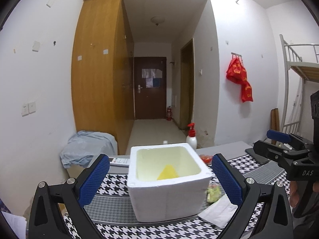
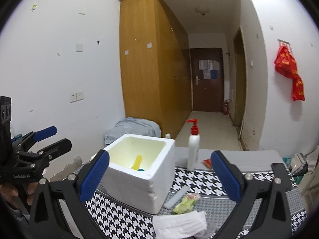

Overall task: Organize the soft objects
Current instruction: 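Move both tools away from the box back toward the remaining items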

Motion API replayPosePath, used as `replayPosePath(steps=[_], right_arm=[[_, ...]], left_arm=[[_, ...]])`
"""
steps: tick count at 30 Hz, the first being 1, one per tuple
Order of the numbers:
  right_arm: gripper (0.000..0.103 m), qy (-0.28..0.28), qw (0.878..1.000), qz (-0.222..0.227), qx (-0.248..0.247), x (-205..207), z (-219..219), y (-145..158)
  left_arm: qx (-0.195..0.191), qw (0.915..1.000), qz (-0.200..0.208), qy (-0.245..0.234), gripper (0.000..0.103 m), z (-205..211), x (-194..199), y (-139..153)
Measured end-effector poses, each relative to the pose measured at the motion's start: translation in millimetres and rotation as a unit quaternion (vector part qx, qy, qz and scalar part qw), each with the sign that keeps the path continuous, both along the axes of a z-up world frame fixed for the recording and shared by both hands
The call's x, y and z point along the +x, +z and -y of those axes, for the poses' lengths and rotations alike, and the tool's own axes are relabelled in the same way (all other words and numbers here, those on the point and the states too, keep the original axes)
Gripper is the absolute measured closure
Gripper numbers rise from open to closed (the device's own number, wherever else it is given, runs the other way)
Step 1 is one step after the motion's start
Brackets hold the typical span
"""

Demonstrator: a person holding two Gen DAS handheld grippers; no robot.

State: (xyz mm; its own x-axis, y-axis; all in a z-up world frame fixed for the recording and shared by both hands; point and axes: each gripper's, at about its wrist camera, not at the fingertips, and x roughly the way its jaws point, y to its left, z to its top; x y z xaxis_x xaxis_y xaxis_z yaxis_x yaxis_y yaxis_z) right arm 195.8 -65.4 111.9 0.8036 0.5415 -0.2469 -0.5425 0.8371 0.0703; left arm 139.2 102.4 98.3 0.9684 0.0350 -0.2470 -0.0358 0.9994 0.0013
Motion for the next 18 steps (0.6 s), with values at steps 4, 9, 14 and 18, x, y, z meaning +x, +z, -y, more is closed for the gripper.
replayPosePath(steps=[4,9,14,18], right_arm=[[0.0,-0.009,1.0,0.007,0.003,-10.3,14.6,-2.1],[0.0,-0.025,1.0,0.016,0.004,-21.6,31.5,-14.0],[0.0,-0.037,0.999,0.03,0.003,-31.7,41.9,-28.4],[0.0,-0.043,0.999,0.024,0.005,-33.6,47.5,-44.5]], left_arm=[[-0.001,0.9999,0.005,-0.011,0.001,12.2,-5.3,-0.1],[0.001,0.9997,0.008,-0.021,0.001,27.7,-8.5,-10.8],[-0.012,0.9995,0.018,-0.022,0.001,34.2,-12.5,-24.8],[-0.012,0.9995,0.024,-0.016,0.001,38.8,-14.5,-37.9]])
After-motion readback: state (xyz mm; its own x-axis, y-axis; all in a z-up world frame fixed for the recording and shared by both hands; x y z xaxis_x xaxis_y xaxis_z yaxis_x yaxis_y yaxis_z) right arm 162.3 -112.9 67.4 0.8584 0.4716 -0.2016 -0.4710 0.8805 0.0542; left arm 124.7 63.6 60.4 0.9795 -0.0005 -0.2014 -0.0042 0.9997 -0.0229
